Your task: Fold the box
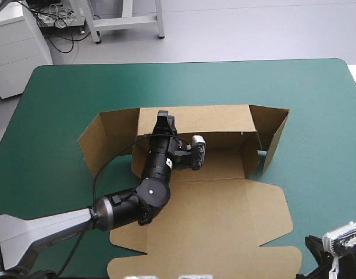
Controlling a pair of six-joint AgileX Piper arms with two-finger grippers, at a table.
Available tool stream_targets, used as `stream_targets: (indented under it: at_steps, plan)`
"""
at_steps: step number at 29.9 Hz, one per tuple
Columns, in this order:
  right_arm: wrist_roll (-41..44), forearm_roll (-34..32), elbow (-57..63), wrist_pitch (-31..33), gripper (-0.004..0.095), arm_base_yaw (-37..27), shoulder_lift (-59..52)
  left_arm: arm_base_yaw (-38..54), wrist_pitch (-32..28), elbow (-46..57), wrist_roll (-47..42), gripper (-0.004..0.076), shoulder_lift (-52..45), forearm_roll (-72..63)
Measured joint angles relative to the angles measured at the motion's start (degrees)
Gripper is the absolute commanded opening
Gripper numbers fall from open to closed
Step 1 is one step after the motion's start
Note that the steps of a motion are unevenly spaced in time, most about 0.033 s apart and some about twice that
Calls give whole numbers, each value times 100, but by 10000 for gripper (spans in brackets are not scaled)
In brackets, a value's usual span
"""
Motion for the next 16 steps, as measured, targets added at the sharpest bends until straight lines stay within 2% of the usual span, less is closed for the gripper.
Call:
stream_targets:
  at_steps: [2,6,9,11,16]
  plan:
    - [0,0,0,6,153,0,0,0,6,0,0,-32,0,0]
    - [55,0,0,44,466,0,0,0,18,7,-15,-32,0,5]
    - [346,-56,0,44,650,0,0,0,33,7,-20,-32,0,5]
    - [664,-228,0,44,700,0,16,0,42,7,-45,-32,0,5]
    - [1523,-1031,-38,82,701,0,653,0,48,7,-58,-32,0,5]
